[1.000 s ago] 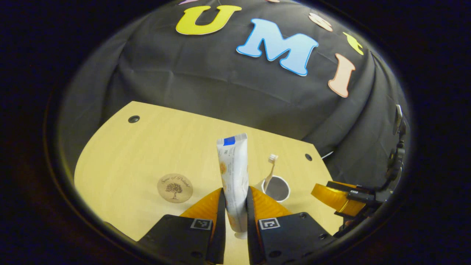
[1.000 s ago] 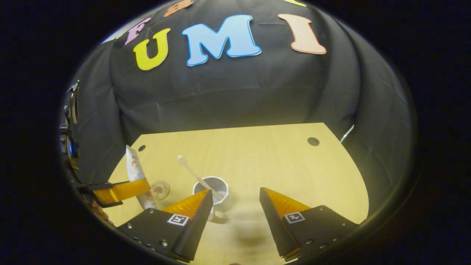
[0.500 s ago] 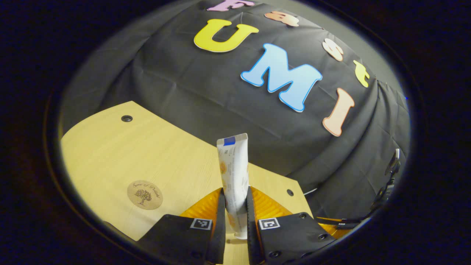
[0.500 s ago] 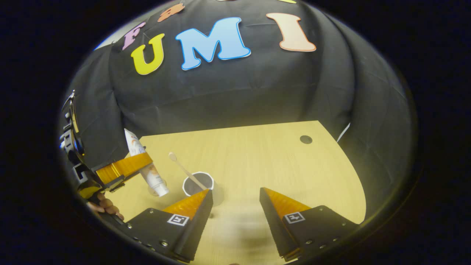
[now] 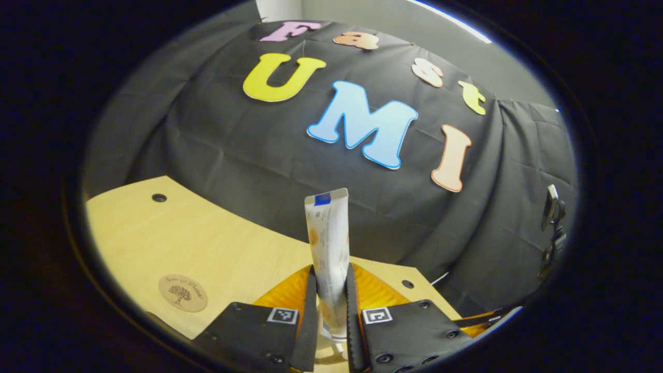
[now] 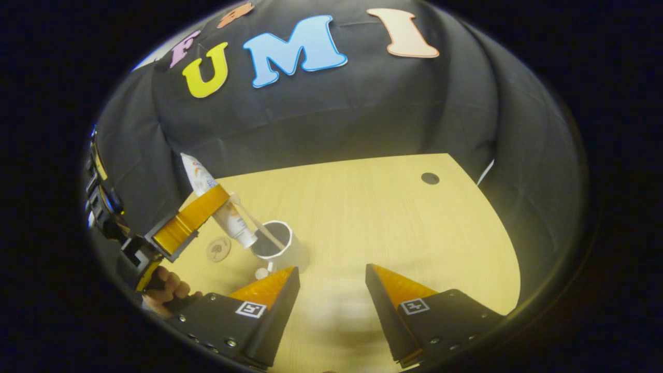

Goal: Put the toothbrush and toothpaste on the desktop into the cup, then pick up the cup and place it on the coaster on the desktop.

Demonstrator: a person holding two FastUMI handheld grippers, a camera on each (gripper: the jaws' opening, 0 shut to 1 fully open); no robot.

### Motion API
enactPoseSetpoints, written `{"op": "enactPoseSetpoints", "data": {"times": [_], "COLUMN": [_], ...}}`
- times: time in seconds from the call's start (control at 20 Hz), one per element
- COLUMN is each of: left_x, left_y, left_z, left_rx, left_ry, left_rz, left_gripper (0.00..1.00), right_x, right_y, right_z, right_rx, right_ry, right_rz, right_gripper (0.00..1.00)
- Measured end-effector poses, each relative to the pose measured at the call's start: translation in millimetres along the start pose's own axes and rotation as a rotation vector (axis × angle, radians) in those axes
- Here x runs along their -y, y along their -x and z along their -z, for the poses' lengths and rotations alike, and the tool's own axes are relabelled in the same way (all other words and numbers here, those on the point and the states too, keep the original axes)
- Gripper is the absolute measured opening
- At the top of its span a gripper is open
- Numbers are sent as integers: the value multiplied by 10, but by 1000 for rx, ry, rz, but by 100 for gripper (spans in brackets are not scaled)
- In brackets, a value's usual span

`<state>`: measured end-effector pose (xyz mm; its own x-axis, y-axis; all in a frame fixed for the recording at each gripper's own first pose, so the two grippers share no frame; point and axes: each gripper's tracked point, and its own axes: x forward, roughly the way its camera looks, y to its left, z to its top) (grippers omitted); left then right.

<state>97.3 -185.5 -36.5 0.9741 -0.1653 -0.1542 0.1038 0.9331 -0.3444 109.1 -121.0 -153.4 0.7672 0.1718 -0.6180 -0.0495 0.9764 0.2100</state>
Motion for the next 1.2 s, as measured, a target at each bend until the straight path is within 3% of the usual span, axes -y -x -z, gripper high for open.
{"op": "enactPoseSetpoints", "data": {"times": [0.05,0.75,0.85,0.9,1.0,1.1,1.2], "left_x": [34,84,154,182,202,209,188], "left_y": [-39,-225,-175,-182,-131,-112,-77], "left_z": [36,593,548,533,461,459,429], "left_rx": [6,-46,-37,-33,-26,-38,-46], "left_ry": [-5,-169,-165,-159,-164,-173,-169], "left_rz": [8,8,30,36,43,44,42], "left_gripper": [30,32,37,48,50,70,83], "right_x": [14,146,147,148,137,108,71], "right_y": [2,-3,1,-2,-1,0,-2], "right_z": [15,192,194,194,186,184,169], "right_rx": [-2,-45,-45,-45,-46,-46,-45], "right_ry": [-4,-42,-46,-47,-51,-52,-51], "right_rz": [1,-5,-7,-6,-9,-14,-18], "right_gripper": [80,78,78,78,78,78,78]}}
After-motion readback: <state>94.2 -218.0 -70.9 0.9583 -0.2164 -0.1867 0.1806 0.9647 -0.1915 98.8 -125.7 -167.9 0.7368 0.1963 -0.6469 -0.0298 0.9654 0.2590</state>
